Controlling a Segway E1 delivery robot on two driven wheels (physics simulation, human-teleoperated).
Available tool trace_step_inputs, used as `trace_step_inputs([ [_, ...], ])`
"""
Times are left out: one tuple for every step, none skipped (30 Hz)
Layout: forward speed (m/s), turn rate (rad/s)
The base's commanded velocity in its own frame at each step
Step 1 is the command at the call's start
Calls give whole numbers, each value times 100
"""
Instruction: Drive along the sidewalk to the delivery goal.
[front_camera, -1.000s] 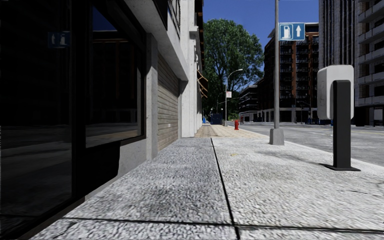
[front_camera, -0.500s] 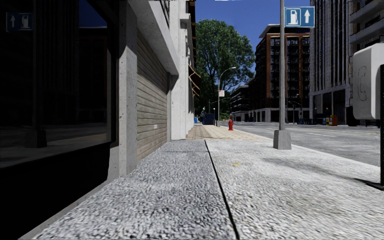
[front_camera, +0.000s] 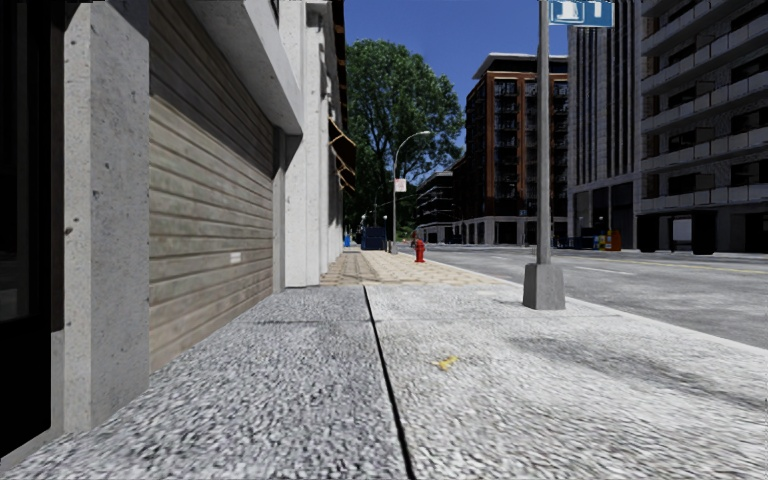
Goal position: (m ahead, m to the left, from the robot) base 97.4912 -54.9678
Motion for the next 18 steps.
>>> trace_step_inputs([
  [200, 0],
  [200, 0],
  [200, 0],
  [200, 0],
  [200, 0],
  [200, 0],
  [200, 0],
  [200, 0],
  [200, 0],
  [200, 0],
  [200, 0],
  [200, 0],
  [200, 0],
  [200, 0],
  [200, 0],
  [200, 0],
  [200, 0],
  [200, 0],
])
